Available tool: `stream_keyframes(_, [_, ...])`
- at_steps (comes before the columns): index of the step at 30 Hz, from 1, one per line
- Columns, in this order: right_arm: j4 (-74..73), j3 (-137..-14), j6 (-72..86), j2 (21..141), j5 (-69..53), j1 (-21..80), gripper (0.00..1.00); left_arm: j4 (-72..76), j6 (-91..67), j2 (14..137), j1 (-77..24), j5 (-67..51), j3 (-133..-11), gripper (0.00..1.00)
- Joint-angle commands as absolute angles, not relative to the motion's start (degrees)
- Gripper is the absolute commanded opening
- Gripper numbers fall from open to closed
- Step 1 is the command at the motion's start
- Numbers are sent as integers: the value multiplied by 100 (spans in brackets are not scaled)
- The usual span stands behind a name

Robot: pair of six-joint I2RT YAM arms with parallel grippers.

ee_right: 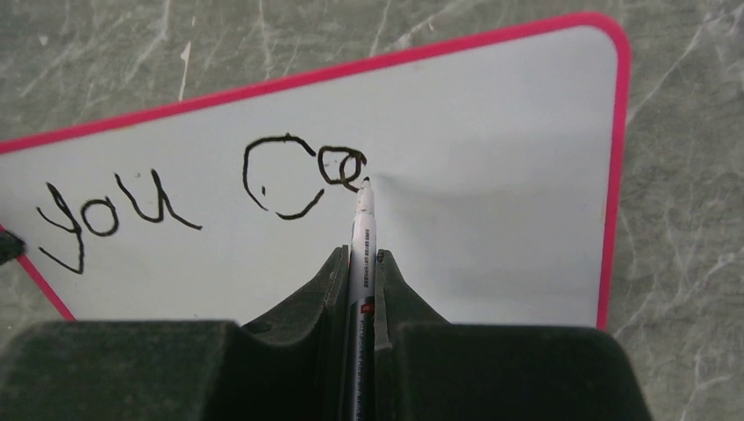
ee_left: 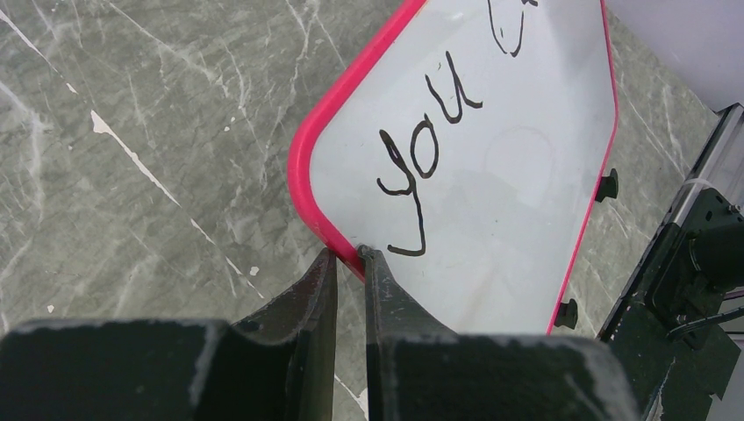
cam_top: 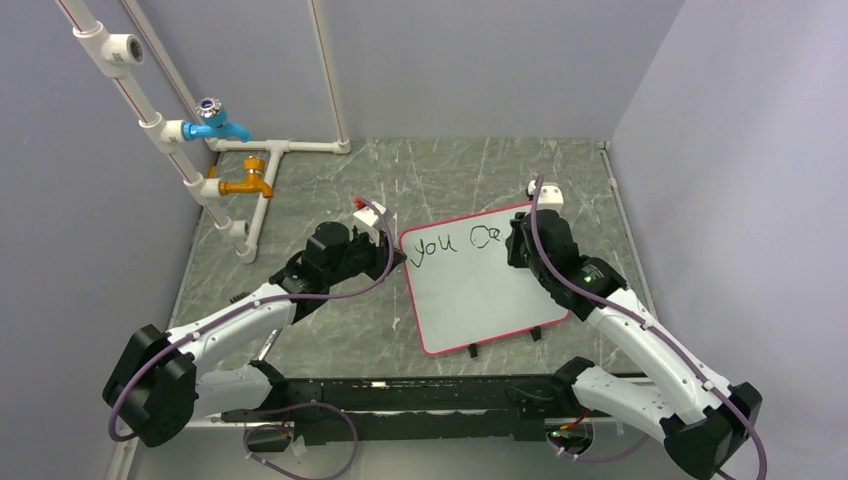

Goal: Write a sentence on the whiteboard

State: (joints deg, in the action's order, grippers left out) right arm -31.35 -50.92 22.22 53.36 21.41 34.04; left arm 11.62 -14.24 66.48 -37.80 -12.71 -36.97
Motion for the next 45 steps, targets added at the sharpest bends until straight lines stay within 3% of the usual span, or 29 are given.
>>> stream_keyframes(1, [-3133, -5595, 2052, 5166, 2424, 3379, 0, 1459, -1236, 6540, -3799, -1419, -3745, 0])
stream_keyframes(19, [-2691, -5594, 1934, 5684, 2462, 3321, 0, 1424, -1207, 6521, -3800, -1396, -3735, 0])
stream_keyframes(45, [-2968, -4941, 2138, 5403, 2039, 3263, 0, 1406, -1195, 6491, -3803, -1397, -3728, 0])
